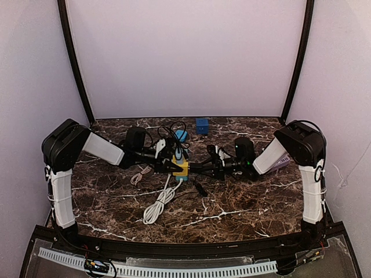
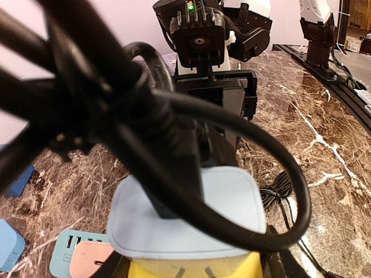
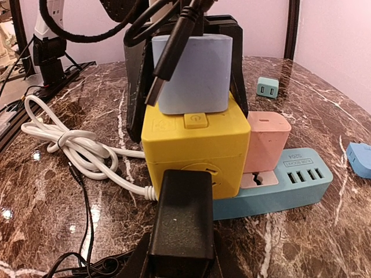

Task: Insert the plug
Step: Insert the plug into the socket.

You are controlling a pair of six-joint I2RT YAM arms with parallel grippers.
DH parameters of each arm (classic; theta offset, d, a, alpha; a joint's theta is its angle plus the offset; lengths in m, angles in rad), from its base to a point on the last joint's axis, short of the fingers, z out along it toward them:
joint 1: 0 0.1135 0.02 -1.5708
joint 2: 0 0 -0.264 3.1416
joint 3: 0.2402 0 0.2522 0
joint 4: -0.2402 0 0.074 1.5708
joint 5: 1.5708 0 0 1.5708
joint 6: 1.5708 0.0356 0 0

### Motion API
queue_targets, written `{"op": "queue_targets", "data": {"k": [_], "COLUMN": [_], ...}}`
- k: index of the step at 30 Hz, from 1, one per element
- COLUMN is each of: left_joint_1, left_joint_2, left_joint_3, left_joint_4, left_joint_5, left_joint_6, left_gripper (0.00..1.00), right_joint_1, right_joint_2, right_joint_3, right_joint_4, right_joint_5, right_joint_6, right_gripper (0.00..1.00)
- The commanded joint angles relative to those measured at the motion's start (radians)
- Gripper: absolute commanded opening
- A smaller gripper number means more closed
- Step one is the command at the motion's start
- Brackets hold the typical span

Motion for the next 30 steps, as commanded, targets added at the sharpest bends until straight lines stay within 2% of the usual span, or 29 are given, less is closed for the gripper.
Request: {"op": "queue_targets", "data": {"k": [1,6,11,14,16,20,24,30], "left_joint_1": [-0.143,-0.128,-0.131,-0.139,-0.141,-0.147,-0.156,-0.163], "left_joint_2": [0.006,-0.015,-0.035,-0.033,-0.03,-0.027,-0.021,-0.006], "left_joint_3": [0.005,-0.03,-0.107,-0.115,-0.115,-0.116,-0.114,-0.113], "left_joint_4": [0.103,0.199,0.286,0.292,0.294,0.299,0.303,0.346], "left_joint_5": [0.115,0.164,0.109,0.09,0.098,0.108,0.132,0.134], "left_joint_6": [0.034,-0.06,-0.055,-0.024,-0.009,0.003,0.016,0.008], "left_gripper": [0.01,0.01,0.01,0.01,0.01,0.01,0.01,0.01], "right_joint_1": [0.149,0.11,0.127,0.164,0.185,0.21,0.226,0.227], "right_joint_2": [0.091,0.053,0.001,0.029,0.045,0.056,0.05,0.049], "right_joint_3": [0.142,0.125,0.08,0.074,0.097,0.141,0.188,0.187], "right_joint_4": [0.018,0.035,-0.036,0.077,0.094,0.056,-0.066,-0.082], "right_joint_5": [-0.119,-0.196,-0.088,-0.088,-0.075,-0.018,-0.001,-0.006], "right_joint_6": [0.048,0.103,0.06,0.145,0.174,0.141,0.053,0.049], "right_gripper": [0.0,0.0,0.0,0.0,0.0,0.0,0.0,0.0]}}
